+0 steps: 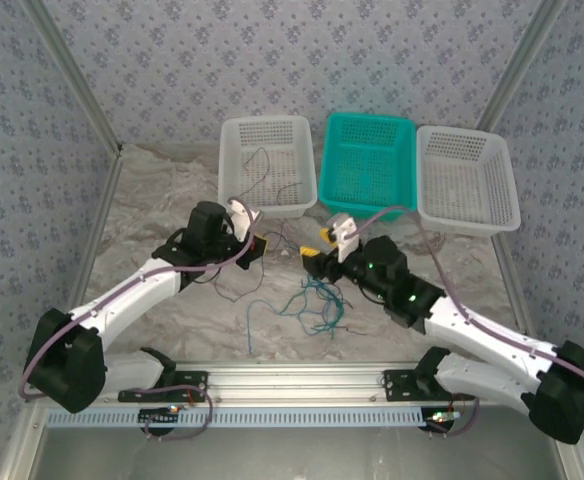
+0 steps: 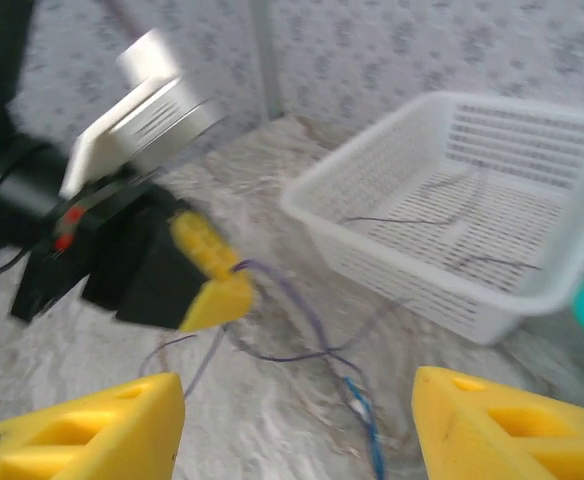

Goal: Untangle the cables

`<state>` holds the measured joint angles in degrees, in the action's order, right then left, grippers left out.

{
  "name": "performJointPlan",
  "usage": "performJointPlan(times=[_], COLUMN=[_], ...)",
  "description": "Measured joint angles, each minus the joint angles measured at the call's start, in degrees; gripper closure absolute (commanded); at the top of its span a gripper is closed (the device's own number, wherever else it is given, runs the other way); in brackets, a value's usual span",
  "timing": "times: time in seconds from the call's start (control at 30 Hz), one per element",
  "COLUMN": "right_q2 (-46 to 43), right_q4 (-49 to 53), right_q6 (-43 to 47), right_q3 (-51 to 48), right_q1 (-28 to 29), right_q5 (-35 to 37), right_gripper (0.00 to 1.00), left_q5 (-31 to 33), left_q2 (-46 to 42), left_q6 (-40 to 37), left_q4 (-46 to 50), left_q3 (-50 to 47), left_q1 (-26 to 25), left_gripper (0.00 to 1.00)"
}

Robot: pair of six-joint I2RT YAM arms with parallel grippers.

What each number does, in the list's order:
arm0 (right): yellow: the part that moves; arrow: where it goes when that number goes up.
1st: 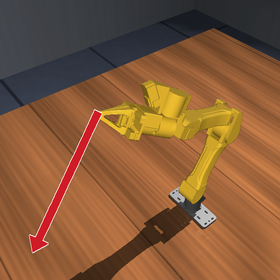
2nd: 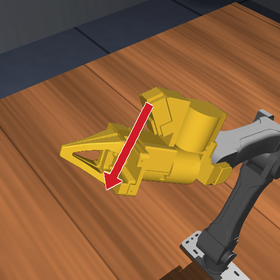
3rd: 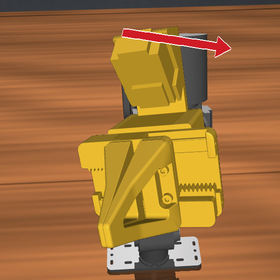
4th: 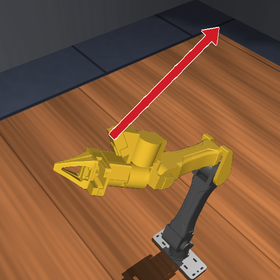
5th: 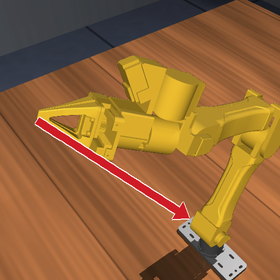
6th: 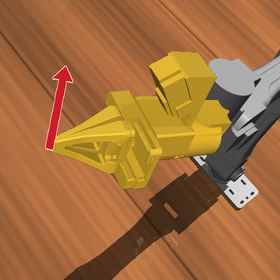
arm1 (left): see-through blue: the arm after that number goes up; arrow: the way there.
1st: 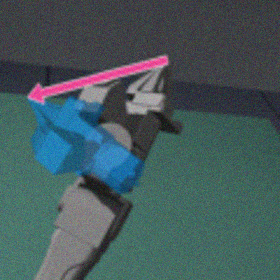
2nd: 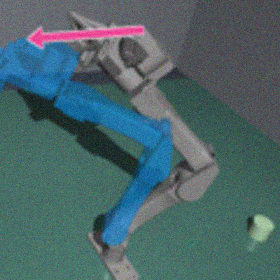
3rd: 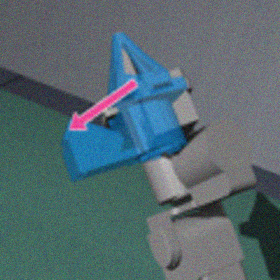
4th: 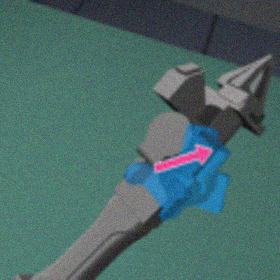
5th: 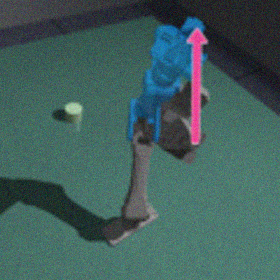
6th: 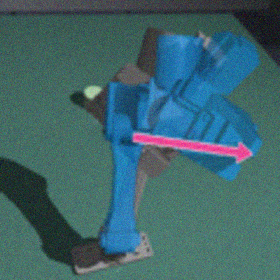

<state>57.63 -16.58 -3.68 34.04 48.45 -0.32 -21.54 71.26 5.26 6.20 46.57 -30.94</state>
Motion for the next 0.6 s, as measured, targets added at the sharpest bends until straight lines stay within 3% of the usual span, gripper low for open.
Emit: performJointPlan(times=[0.2, 0.33, 0.5, 0.6], right_q2=[20.44, 28.17, 35.74, 38.60], right_q4=[-16.31, -25.90, -38.56, -42.91], right_q6=[19.50, 29.66, 39.12, 41.94], right_q3=[-4.66, -4.55, -2.32, -1.22], right_q1=[2.51, 2.89, 5.07, 6.34], right_q5=[-0.13, 1.68, 4.17, 4.85], right_gripper=[0.41, 0.43, 0.66, 0.69], left_q5=[-0.90, -1.66, -1.62, -1.60], left_q2=[-1.29, -3.32, -5.25, -5.75], left_q6=[2.54, 3.91, 4.94, 5.16], left_q4=[3.76, 5.86, 6.60, 7.15], left_q3=[3.06, 3.06, 2.86, 2.73], left_q1=[0.02, 0.00, 0.00, 0.00], left_gripper=[1.00, 1.00, 1.00, 1.00])
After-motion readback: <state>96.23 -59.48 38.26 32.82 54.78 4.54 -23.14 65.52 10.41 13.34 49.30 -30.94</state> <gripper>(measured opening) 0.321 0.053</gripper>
